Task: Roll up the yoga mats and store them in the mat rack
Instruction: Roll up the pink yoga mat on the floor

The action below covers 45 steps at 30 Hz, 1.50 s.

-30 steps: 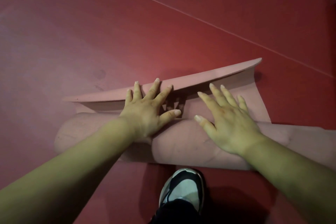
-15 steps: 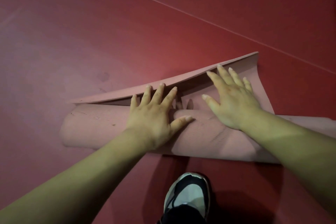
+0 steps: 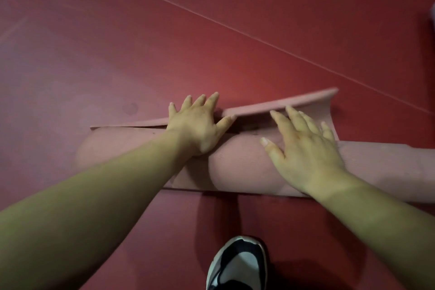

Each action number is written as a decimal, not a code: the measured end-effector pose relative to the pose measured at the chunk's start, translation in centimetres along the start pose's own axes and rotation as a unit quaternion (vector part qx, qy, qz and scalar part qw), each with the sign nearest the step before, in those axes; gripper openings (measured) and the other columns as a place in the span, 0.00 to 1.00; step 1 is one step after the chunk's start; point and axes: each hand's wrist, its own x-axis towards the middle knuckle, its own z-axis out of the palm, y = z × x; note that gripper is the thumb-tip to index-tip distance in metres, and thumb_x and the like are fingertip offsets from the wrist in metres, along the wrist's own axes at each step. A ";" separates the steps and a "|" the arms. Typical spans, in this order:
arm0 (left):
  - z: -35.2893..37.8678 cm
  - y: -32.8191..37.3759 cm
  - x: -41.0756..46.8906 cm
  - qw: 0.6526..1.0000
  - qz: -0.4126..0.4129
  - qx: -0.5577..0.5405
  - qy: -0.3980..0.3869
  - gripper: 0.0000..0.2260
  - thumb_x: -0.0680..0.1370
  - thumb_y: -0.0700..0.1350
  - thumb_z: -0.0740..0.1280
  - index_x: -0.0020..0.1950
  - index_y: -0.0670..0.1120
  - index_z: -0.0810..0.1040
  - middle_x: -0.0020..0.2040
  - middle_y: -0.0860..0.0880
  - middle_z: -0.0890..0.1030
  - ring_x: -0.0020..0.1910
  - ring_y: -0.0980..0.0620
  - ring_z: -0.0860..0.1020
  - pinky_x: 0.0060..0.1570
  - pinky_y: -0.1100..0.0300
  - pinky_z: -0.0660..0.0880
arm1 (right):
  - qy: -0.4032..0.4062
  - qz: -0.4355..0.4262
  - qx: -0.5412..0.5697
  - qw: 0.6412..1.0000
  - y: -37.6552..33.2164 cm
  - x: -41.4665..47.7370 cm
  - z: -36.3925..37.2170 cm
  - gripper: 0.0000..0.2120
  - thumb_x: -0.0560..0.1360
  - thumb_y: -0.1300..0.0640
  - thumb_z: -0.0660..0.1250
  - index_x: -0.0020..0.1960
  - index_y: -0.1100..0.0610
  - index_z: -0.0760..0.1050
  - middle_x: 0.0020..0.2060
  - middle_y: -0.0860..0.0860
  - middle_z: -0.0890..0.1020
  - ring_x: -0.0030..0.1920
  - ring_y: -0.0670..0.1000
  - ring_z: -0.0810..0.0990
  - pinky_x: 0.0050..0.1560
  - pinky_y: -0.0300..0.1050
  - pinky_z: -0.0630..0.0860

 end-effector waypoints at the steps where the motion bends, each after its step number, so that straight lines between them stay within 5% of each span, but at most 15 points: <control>1: -0.1 0.0 0.4 1.000 0.002 0.003 0.002 0.37 0.78 0.73 0.47 0.83 0.56 0.52 0.82 0.49 0.60 0.81 0.42 0.56 0.76 0.31 0.50 | 0.005 -0.004 -0.007 1.000 0.0 -0.1 0.1 0.35 0.77 0.32 0.45 0.82 0.44 0.48 0.83 0.49 0.48 0.82 0.52 0.48 0.79 0.63 0.48; 6: -0.2 0.1 0.8 1.000 0.016 -0.005 0.002 0.34 0.79 0.71 0.48 0.81 0.54 0.59 0.70 0.46 0.77 0.70 0.41 0.73 0.72 0.37 0.62 | 0.050 -0.011 -0.032 0.998 0.2 0.5 0.3 0.35 0.80 0.31 0.45 0.82 0.45 0.44 0.83 0.52 0.46 0.82 0.55 0.41 0.79 0.63 0.43; 10: -0.3 0.1 1.0 1.000 0.021 -0.021 0.002 0.35 0.78 0.72 0.50 0.78 0.53 0.64 0.68 0.45 0.79 0.65 0.41 0.76 0.62 0.45 0.74 | 0.039 -0.010 -0.038 0.998 0.2 1.0 0.3 0.36 0.79 0.30 0.44 0.82 0.45 0.44 0.82 0.52 0.49 0.82 0.55 0.41 0.79 0.67 0.42; 18: 0.2 -0.2 0.6 0.999 0.040 0.001 0.031 0.37 0.74 0.74 0.45 0.69 0.53 0.74 0.63 0.46 0.81 0.61 0.42 0.78 0.58 0.46 0.76 | 0.062 0.002 -0.071 0.996 0.1 0.7 0.5 0.37 0.77 0.29 0.44 0.80 0.47 0.55 0.71 0.51 0.70 0.74 0.53 0.65 0.75 0.73 0.50; 27: 0.4 0.1 -0.9 0.990 0.072 0.032 0.116 0.28 0.80 0.68 0.51 0.66 0.51 0.77 0.54 0.47 0.84 0.56 0.42 0.81 0.47 0.51 0.76 | 0.042 -0.035 -0.061 0.997 0.0 0.7 -0.6 0.36 0.77 0.29 0.50 0.78 0.48 0.60 0.70 0.46 0.74 0.73 0.52 0.68 0.76 0.72 0.49; 32: 0.6 -0.1 -1.5 0.975 0.081 0.060 0.200 0.33 0.78 0.69 0.43 0.59 0.51 0.79 0.44 0.48 0.84 0.45 0.40 0.82 0.36 0.54 0.70 | 0.119 -0.057 -0.078 0.988 0.6 0.7 0.5 0.35 0.76 0.28 0.51 0.70 0.52 0.72 0.54 0.51 0.84 0.58 0.57 0.80 0.72 0.67 0.58; 35: 0.6 -0.4 -1.8 0.958 0.149 0.031 0.242 0.30 0.79 0.66 0.48 0.57 0.49 0.81 0.43 0.46 0.84 0.40 0.38 0.82 0.33 0.53 0.73 | 0.161 -0.079 -0.080 0.981 0.8 0.7 1.0 0.34 0.76 0.28 0.54 0.65 0.53 0.75 0.43 0.50 0.85 0.48 0.57 0.82 0.63 0.57 0.65; 39: 1.8 -0.9 -3.2 0.944 0.266 0.029 0.195 0.35 0.79 0.70 0.51 0.69 0.46 0.77 0.54 0.44 0.84 0.49 0.38 0.82 0.45 0.47 0.78 | 0.204 -0.089 -0.065 0.973 0.9 0.6 1.0 0.33 0.74 0.28 0.59 0.62 0.55 0.78 0.37 0.52 0.84 0.43 0.58 0.81 0.53 0.55 0.67; 45: 2.2 -1.0 -3.7 0.916 0.277 0.036 0.288 0.27 0.80 0.63 0.57 0.59 0.42 0.81 0.41 0.45 0.84 0.35 0.40 0.82 0.37 0.51 0.74 | 0.104 -0.101 -0.006 0.989 1.0 -2.1 -1.2 0.29 0.74 0.30 0.57 0.59 0.52 0.79 0.42 0.53 0.85 0.46 0.60 0.81 0.48 0.53 0.74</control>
